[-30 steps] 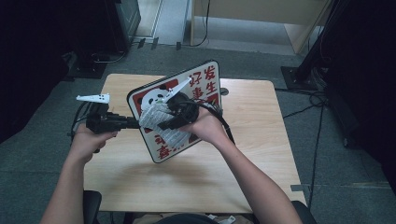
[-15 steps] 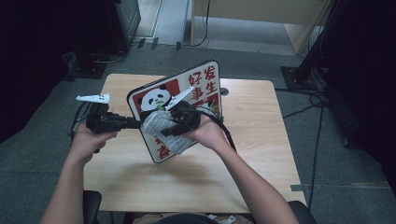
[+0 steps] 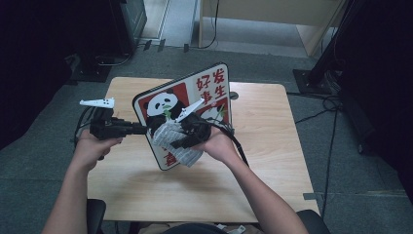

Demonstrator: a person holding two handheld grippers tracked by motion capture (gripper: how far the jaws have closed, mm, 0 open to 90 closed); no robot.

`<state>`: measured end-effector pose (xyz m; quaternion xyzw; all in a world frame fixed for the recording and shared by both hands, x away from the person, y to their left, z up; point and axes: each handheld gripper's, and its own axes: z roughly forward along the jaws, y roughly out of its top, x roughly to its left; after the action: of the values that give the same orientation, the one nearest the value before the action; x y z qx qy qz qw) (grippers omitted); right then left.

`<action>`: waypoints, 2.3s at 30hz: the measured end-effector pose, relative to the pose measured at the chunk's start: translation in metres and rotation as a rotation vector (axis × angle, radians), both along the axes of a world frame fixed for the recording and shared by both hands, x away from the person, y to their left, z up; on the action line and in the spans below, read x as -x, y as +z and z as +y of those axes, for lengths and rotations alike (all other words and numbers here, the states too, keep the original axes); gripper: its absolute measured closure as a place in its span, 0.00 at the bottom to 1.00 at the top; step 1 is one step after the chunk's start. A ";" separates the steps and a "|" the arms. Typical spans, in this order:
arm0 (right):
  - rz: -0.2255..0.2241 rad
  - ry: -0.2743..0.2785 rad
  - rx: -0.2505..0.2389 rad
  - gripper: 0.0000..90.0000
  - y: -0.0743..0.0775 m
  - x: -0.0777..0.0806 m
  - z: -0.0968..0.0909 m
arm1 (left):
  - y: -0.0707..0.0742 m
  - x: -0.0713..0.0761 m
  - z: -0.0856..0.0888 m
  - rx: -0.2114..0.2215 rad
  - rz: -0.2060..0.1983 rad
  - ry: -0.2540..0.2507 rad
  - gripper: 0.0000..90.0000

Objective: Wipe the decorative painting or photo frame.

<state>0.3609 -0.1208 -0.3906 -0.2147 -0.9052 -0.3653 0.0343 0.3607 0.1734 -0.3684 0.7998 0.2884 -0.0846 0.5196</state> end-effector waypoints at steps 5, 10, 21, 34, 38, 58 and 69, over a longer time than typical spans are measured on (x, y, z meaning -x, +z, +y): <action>0.011 -0.006 -0.004 0.74 -0.011 0.003 -0.002 | 0.000 0.000 0.000 0.000 -0.004 0.000 0.85; 0.019 -0.006 0.000 0.74 -0.023 0.005 -0.002 | 0.000 0.000 0.000 0.000 -0.005 0.001 0.85; 0.028 -0.006 0.002 0.74 -0.045 0.010 -0.006 | 0.000 0.001 0.000 0.005 -0.005 0.003 0.85; 0.062 -0.006 0.026 0.74 -0.076 0.017 -0.009 | -0.001 0.000 0.000 0.009 0.000 0.003 0.85; 0.073 0.001 0.031 0.74 -0.083 0.018 -0.009 | -0.001 0.000 0.000 0.009 0.001 0.005 0.84; 0.105 0.000 0.014 0.75 -0.044 0.021 -0.011 | -0.001 0.000 0.003 -0.003 0.010 0.018 0.75; 0.066 -0.020 -0.025 0.75 0.013 0.012 -0.007 | 0.004 0.002 0.013 0.003 -0.002 0.015 0.77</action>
<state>0.3492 -0.1280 -0.3777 -0.2354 -0.8966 -0.3697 0.0632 0.3583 0.1867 -0.3648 0.7969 0.2940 -0.0803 0.5216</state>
